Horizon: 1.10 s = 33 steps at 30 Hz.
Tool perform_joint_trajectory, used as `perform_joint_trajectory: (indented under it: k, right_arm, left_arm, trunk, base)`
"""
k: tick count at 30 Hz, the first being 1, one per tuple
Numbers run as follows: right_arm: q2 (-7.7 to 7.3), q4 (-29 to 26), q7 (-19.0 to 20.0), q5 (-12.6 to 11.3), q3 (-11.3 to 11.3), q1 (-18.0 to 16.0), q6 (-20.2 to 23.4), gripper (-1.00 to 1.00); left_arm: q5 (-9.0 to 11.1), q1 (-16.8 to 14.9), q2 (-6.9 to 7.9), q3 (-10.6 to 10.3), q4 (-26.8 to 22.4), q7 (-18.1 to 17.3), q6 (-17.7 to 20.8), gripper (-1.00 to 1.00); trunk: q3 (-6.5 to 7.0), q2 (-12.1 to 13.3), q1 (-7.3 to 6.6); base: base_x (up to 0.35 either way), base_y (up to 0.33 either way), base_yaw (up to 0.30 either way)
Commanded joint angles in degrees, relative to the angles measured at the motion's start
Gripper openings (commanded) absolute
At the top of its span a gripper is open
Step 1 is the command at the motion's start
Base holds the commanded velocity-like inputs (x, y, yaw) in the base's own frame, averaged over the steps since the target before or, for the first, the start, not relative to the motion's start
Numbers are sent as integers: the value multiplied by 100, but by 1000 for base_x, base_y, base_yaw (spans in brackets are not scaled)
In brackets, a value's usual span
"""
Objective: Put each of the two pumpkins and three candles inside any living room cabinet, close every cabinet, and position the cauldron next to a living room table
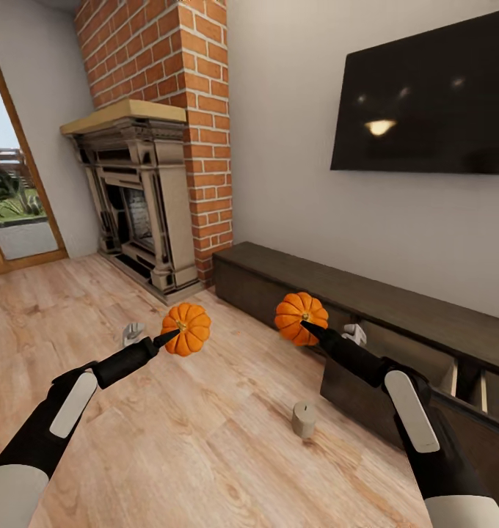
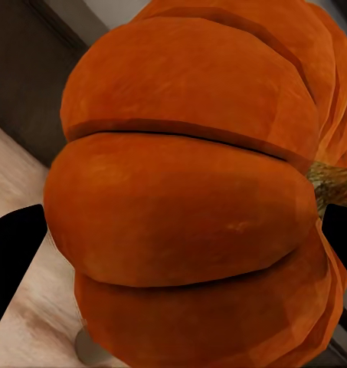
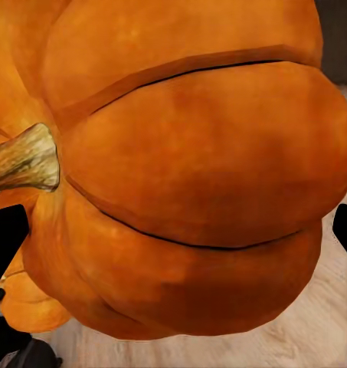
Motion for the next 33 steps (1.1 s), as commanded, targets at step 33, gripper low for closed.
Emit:
perform_joint_trajectory:
  k: [33]
  right_arm:
    - [9,-1,17,-34,-11,-6,42,-100]
  left_arm:
    - [58,-2,-35,0,-12,8,26,-100]
  trunk:
    - [209,-3,-2]
  base:
    - [-147,-136,-236]
